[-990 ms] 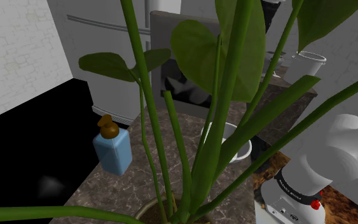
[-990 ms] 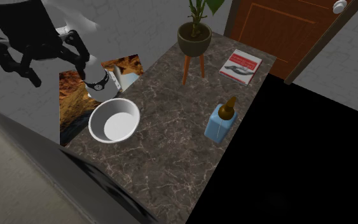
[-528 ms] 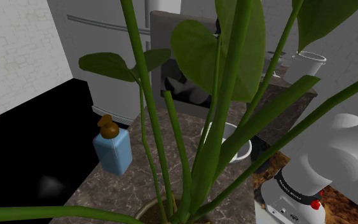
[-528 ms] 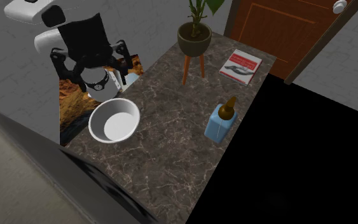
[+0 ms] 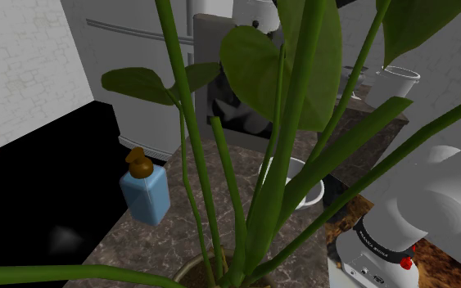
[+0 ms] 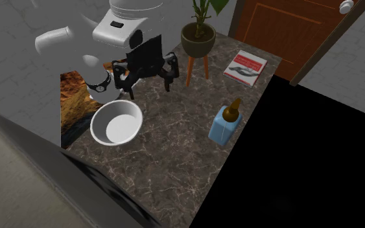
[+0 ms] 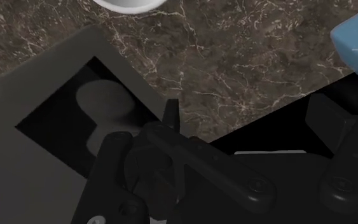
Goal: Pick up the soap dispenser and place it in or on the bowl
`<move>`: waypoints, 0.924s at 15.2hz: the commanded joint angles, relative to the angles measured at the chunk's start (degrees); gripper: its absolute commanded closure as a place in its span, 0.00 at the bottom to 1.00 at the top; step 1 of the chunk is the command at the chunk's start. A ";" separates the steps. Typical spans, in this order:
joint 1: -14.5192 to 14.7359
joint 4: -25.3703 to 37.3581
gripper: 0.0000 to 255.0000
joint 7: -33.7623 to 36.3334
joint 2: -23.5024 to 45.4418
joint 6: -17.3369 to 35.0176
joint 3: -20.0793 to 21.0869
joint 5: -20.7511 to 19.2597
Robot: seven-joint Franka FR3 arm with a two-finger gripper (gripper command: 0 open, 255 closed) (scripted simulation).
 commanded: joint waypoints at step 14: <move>5.46 24.92 0.00 22.34 32.56 -1.85 13.90 -12.58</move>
